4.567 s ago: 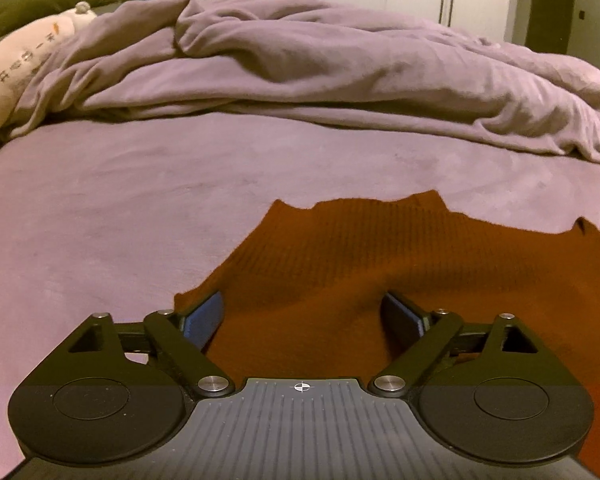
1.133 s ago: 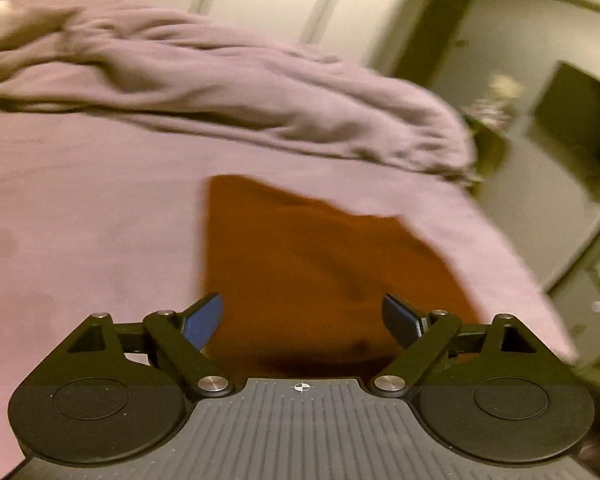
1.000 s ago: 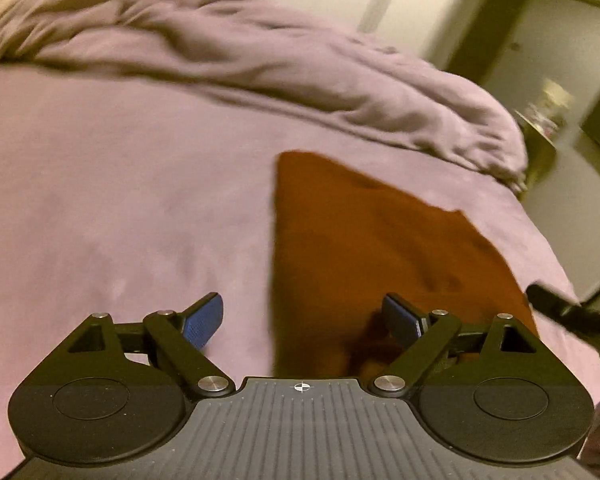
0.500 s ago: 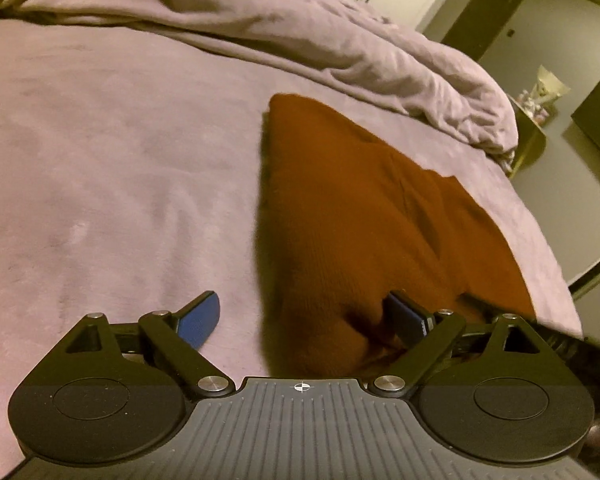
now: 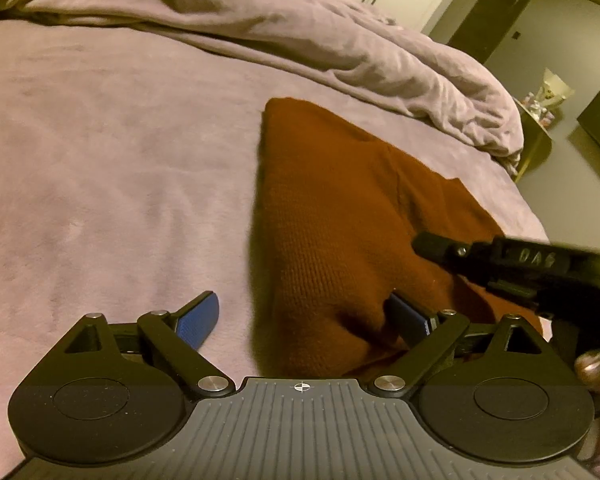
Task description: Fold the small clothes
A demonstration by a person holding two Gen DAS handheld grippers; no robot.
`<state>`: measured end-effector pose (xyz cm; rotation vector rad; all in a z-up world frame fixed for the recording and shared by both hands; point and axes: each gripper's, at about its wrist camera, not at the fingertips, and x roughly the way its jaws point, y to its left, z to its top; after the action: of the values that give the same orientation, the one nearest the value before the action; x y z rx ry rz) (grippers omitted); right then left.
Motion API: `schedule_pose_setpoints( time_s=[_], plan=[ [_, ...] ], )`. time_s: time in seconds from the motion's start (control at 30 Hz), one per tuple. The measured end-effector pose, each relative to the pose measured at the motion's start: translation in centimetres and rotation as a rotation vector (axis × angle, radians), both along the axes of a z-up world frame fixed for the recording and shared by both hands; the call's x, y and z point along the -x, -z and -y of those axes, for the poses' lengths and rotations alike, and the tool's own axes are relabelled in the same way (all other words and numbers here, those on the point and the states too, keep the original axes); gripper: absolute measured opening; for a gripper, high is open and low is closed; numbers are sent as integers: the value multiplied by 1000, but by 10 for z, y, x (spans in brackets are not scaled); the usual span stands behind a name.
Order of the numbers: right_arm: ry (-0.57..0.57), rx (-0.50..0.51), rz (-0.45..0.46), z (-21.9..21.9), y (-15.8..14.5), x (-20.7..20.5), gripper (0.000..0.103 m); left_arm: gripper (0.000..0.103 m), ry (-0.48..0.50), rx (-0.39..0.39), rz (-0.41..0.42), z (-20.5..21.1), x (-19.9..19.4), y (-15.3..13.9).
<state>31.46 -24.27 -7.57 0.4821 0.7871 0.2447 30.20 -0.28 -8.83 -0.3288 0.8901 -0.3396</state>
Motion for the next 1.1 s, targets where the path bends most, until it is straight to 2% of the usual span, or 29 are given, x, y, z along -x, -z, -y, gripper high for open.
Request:
schedule_pose_setpoints(
  time_s=[0.1,0.2,0.27,0.33,0.47,0.57,0.63,0.7,0.77,1.03,1.1],
  plan=[
    [10,91,42,3,-8,10,3,94,-35,15,51,-5,7,-15],
    [40,93,16,17,-1,12,3,94,-61,-17,90,-5,4,-21],
    [37,84,0,20,5,10,3,94,-59,-43,59,-2,-4,-14],
    [26,71,-3,21,2,9,6,94,-49,-37,19,0,-9,-5],
    [105,45,22,42,-7,10,38,95,-48,-18,15,-1,-8,1],
    [120,-47,-40,58,5,0,40,95,-57,3,3,-3,-10,3],
    [96,-159,-72,62,14,-7,42,95,-57,2,3,-2,-9,3],
    [85,-248,-72,62,18,-13,49,95,-54,-4,5,-1,-9,3],
    [77,-255,-62,56,16,-20,53,95,-49,-6,4,0,-8,2],
    [7,-81,-62,20,5,-44,52,95,-30,-23,2,5,-3,1],
    [7,10,-58,11,2,-46,35,95,-12,-42,11,8,4,-3]
  ],
)
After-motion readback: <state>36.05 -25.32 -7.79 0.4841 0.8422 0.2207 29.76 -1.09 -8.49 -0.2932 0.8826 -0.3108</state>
